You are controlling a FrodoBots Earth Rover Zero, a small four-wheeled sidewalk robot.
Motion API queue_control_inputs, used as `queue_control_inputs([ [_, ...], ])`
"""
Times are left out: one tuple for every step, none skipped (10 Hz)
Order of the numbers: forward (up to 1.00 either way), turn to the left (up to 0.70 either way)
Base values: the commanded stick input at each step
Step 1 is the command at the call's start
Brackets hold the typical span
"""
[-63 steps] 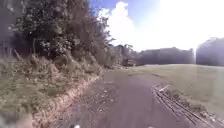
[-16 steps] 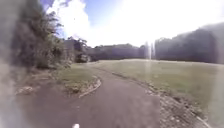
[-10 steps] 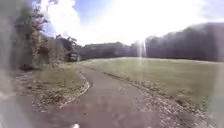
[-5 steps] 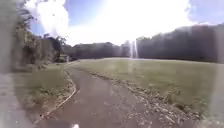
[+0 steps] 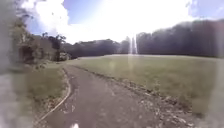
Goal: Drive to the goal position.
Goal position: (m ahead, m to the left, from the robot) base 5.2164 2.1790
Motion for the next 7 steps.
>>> queue_control_inputs([
  [0.7,0.35],
  [0.7,0.35],
  [0.7,0.35],
  [0.7,0.35],
  [0.7,0.35],
  [0.7,0.35],
  [0.7,0.35],
])
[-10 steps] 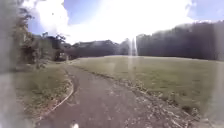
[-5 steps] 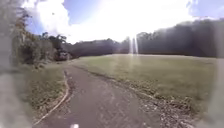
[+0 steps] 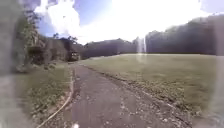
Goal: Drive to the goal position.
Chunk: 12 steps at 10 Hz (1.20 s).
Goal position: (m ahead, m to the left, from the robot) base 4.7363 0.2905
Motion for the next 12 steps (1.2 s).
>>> queue_control_inputs([
  [0.7,0.35],
  [0.7,0.35],
  [0.7,0.35],
  [0.7,0.35],
  [0.7,0.35],
  [0.7,0.35],
  [0.7,0.35],
  [0.7,0.35],
  [0.7,0.0],
  [0.7,0.0],
  [0.7,0.0],
  [0.7,0.0],
])
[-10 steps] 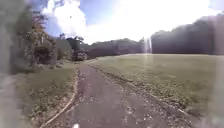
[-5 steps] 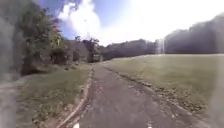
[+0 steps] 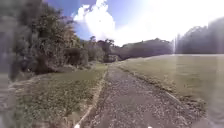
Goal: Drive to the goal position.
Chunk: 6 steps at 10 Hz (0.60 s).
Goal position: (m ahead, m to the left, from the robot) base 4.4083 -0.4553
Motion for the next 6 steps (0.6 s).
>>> queue_control_inputs([
  [0.7,0.0],
  [0.7,0.0],
  [0.7,0.0],
  [0.7,0.0],
  [0.7,0.0],
  [0.7,0.0],
])
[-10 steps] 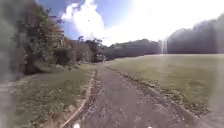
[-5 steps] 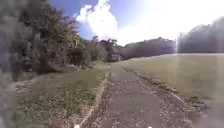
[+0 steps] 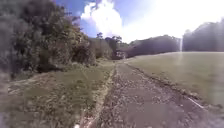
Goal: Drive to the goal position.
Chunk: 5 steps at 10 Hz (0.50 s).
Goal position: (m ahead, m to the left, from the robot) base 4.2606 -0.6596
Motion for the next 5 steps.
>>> queue_control_inputs([
  [0.7,0.0],
  [0.7,0.0],
  [0.7,0.0],
  [0.7,0.0],
  [0.7,0.0],
])
